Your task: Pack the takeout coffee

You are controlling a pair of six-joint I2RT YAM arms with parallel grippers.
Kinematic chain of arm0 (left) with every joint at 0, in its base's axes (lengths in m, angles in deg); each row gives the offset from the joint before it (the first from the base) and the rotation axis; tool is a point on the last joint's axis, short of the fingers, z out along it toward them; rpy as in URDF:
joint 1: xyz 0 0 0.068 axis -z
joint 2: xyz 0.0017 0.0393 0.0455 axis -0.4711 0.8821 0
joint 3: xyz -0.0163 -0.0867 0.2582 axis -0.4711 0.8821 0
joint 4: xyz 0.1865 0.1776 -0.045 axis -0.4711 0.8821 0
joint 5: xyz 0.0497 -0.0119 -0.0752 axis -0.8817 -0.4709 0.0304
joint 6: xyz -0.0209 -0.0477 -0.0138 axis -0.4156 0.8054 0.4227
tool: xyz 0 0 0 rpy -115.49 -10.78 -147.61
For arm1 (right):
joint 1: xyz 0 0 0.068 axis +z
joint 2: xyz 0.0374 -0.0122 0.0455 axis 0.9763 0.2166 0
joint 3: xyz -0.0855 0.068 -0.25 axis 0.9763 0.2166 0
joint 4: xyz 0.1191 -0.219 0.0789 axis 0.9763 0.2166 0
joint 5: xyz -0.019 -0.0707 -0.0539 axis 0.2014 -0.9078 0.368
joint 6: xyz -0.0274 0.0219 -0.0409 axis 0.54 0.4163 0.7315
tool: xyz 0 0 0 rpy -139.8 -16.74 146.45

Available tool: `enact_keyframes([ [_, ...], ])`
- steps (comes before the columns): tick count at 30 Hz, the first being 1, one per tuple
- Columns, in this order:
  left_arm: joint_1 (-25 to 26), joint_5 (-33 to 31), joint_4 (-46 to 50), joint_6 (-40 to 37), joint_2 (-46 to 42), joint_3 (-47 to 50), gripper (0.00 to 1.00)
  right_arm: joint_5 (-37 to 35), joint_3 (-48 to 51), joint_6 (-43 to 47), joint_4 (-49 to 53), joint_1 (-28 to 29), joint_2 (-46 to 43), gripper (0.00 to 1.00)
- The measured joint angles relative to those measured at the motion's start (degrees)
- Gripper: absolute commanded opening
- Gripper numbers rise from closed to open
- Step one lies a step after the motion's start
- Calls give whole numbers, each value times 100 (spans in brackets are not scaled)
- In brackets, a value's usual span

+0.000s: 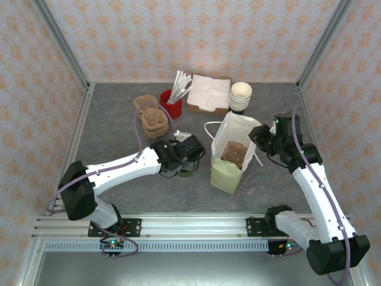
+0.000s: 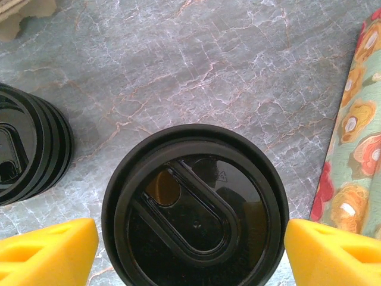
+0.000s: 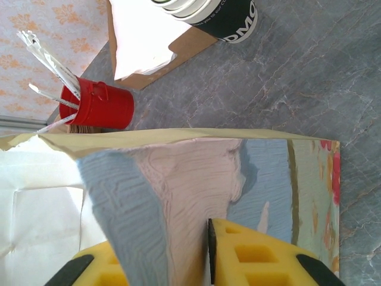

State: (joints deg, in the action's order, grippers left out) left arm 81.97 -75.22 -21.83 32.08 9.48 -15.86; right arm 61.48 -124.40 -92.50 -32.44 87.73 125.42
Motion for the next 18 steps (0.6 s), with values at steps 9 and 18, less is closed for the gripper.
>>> enact_keyframes([
  [9, 15, 2, -31, 13, 15, 11, 82, -4, -116, 94, 175, 0, 0, 25],
  [18, 15, 42, -118, 61, 15, 216, 78, -107, -291, 210, 269, 0, 0, 26],
])
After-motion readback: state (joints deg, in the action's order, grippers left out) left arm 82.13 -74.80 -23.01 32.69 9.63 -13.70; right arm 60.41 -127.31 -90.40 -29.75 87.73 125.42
